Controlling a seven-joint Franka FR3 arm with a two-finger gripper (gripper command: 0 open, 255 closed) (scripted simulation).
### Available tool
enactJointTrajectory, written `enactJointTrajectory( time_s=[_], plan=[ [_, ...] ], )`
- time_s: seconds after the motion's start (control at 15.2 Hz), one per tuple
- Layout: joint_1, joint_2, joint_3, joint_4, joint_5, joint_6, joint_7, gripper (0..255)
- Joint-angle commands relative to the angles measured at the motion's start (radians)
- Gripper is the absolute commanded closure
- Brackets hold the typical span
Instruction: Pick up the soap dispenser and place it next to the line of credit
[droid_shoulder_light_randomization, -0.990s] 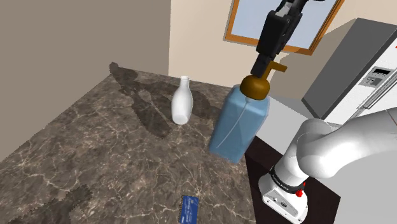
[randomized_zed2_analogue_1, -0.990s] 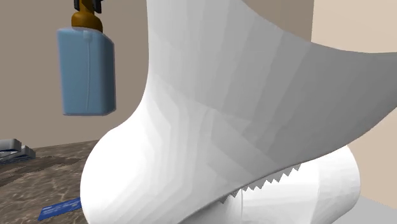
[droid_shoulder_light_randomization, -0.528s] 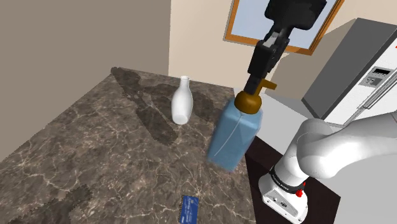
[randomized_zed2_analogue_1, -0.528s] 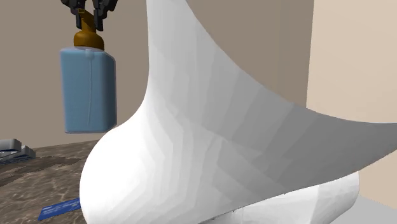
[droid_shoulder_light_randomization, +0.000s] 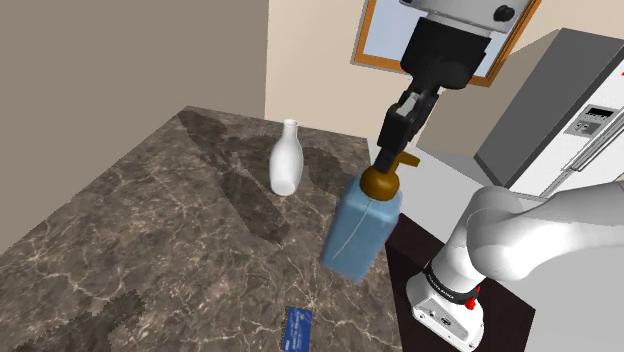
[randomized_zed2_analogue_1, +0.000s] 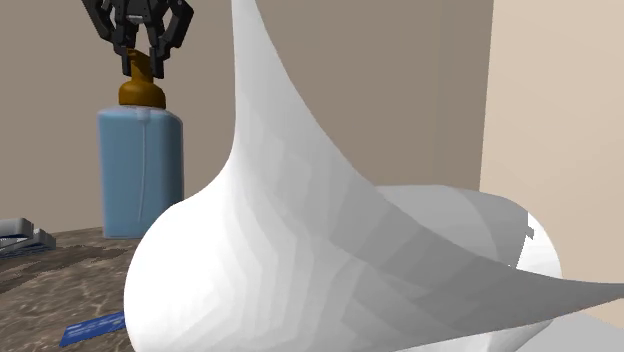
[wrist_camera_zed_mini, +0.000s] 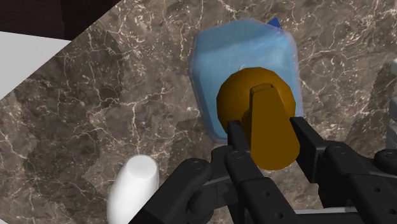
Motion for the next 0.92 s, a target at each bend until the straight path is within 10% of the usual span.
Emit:
enactJointTrajectory(
  time_s=[0.0, 0.86],
  plan=[
    [0.004, -0.015, 0.004, -0.038, 0.006, 0.024, -0.002, 255],
    [0.027, -0.086, 0.033, -0.255, 0.043, 0.172, -0.022, 255]
  ],
)
